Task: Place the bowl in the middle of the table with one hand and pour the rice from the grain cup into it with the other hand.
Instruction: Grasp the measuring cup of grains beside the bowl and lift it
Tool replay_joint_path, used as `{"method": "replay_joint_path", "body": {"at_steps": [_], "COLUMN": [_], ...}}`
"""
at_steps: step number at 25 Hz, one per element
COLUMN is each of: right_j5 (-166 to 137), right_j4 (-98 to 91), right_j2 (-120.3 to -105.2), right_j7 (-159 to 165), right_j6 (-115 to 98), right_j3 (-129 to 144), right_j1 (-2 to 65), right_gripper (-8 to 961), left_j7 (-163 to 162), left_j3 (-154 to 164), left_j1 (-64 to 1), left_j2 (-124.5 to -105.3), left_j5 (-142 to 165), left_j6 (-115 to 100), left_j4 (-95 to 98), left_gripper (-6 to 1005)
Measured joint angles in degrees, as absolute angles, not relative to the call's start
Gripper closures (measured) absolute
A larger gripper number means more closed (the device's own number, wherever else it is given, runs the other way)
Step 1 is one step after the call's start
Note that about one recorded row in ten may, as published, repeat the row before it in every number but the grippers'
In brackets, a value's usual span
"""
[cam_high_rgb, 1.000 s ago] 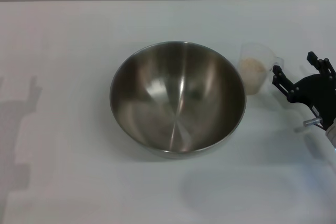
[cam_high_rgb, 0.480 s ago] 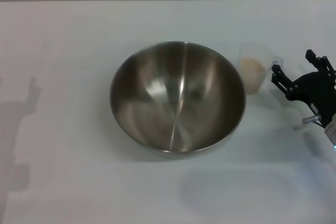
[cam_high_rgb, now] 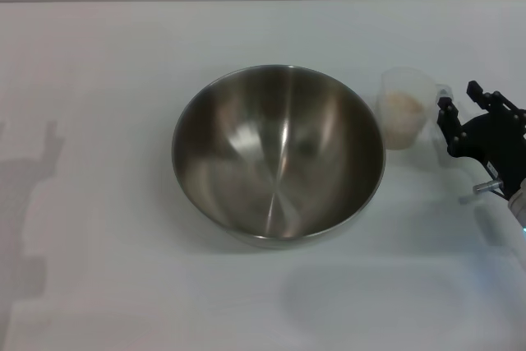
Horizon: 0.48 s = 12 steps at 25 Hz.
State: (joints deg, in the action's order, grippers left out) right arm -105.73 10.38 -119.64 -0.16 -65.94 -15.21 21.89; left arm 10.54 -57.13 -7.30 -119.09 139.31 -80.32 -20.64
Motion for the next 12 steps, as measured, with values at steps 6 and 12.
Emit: {"method": "replay_joint_path", "body": {"at_steps": [6, 12], "right_j5": [-105.7, -105.7], "right_j4": [10.4, 10.4], "right_j2": [-119.69, -119.71], "right_j7": [-0.2, -0.2], "right_j6": [-65.8, -65.9], "right_j3": [-15.2, -15.9], "right_j1": [21.9, 21.5], "right_gripper": [653, 775], "left_j7": [10.5, 10.5], "left_j3": [-57.1, -57.1], "left_j1": [-7.5, -7.3], "left_j2": [-119.09, -119.09], "left_j5": [139.3, 139.4], "left_j6": [-80.2, -80.3], "left_j4": [-20.0, -20.0], "left_gripper": [192, 192]}}
